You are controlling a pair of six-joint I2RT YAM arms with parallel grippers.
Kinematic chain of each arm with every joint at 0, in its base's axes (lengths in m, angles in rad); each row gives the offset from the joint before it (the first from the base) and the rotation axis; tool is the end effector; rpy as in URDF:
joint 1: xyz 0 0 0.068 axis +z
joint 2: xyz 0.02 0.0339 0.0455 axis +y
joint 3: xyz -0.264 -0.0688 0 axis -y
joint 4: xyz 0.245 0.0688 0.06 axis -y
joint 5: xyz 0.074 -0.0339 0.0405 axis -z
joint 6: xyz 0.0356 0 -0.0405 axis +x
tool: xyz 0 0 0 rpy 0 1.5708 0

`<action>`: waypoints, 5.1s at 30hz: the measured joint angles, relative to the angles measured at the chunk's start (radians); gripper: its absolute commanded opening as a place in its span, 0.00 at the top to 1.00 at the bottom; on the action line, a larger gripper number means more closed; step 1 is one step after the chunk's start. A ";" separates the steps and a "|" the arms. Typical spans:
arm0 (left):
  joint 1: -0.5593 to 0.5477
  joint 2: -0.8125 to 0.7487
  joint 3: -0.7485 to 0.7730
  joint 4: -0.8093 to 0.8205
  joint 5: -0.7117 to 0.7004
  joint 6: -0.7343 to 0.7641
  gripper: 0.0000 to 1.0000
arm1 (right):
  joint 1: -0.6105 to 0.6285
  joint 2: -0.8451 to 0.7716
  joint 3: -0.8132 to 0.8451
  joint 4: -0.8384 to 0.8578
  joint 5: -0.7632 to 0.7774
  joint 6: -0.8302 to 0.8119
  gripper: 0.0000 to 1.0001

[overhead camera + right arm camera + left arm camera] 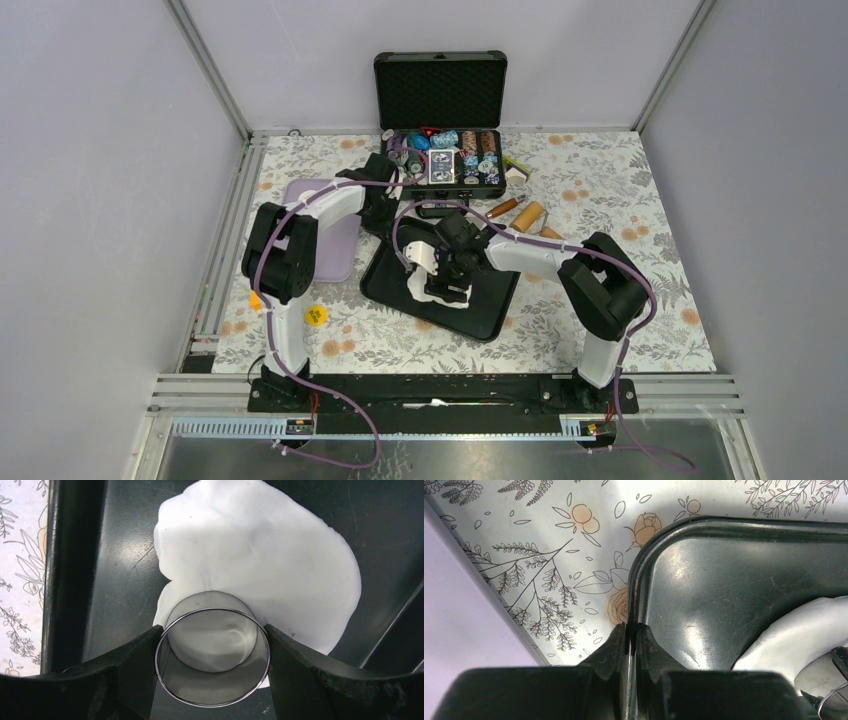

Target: Roll out the dumpling wrappers from the dough

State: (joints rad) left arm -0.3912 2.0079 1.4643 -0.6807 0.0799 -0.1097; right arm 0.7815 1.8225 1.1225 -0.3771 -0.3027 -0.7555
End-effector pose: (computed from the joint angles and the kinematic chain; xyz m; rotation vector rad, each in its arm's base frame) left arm 0.3776 -0.1588 0.1743 0.4146 2.7859 -0.2312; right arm 0.2502 0.2632 0.1622 -1.8964 1.8165 0.4088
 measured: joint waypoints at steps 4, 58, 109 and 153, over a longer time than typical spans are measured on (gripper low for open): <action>0.000 -0.003 -0.003 0.000 -0.003 -0.002 1.00 | 0.006 -0.003 -0.005 0.015 0.034 0.076 0.60; -0.038 -0.012 -0.003 -0.037 -0.047 -0.011 0.61 | -0.004 -0.080 0.270 -0.207 0.040 -0.039 0.00; 0.195 -0.378 -0.067 -0.261 0.343 0.319 0.01 | -0.596 0.539 0.851 -0.578 -0.075 -0.518 0.79; -0.066 -0.074 0.761 -0.390 0.605 0.232 0.01 | -0.564 -0.538 0.085 -0.377 0.075 -0.978 1.00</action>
State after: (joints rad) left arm -0.4568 1.9343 2.2253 -1.0710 0.6849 0.1219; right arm 0.2176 1.2842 1.2072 -0.7536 -0.2276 -1.7336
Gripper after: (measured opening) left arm 0.989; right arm 0.361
